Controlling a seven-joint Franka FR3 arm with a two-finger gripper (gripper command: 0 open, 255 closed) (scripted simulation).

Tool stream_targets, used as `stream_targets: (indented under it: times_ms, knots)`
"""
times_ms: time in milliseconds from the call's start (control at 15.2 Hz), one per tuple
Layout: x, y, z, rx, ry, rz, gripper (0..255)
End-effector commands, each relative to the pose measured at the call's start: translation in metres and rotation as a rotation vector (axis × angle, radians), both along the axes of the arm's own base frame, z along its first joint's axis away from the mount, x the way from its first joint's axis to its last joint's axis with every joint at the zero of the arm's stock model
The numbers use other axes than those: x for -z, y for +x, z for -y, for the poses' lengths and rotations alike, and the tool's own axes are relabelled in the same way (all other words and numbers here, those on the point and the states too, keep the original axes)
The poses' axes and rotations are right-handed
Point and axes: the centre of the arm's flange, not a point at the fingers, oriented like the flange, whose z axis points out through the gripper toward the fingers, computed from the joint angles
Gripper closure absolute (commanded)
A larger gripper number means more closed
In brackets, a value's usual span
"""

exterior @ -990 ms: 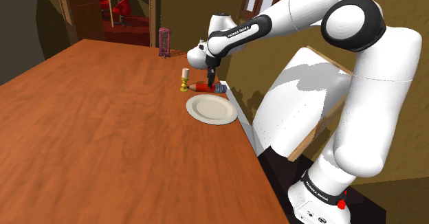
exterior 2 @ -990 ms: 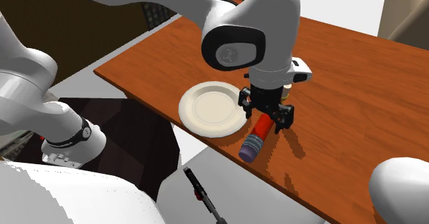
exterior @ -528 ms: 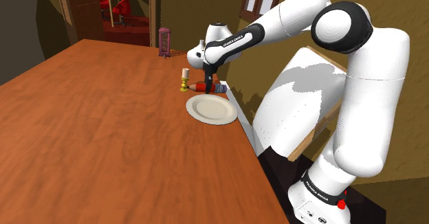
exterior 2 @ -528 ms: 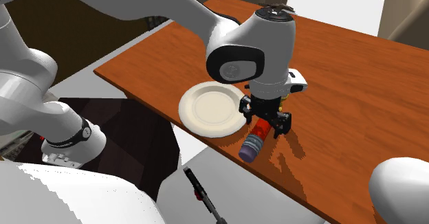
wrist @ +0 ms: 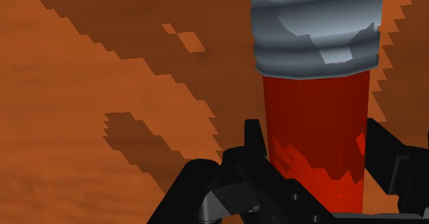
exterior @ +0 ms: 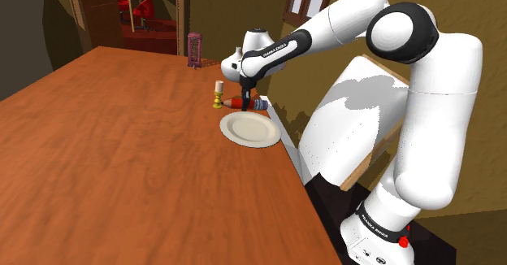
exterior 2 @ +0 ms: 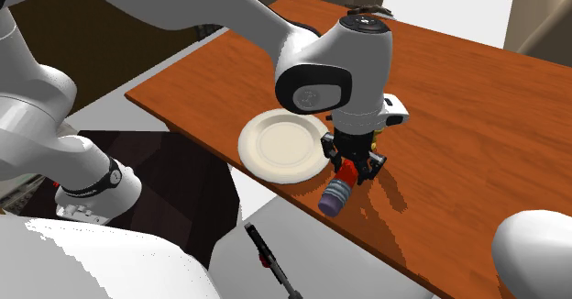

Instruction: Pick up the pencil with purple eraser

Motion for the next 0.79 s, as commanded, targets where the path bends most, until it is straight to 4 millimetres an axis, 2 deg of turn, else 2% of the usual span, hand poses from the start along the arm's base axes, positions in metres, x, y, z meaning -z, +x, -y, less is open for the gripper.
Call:
stream_targets:
  times_ms: [0, 198, 726]
  knots:
    - [0.001, 0.0, 0.0, 0.0, 0.0, -0.001, 255]
    - [0.001, 0.0, 0.0, 0.0, 0.0, -0.001, 255]
    - [-0.041, 0.0, 0.0, 0.0, 0.0, -0.001, 255]
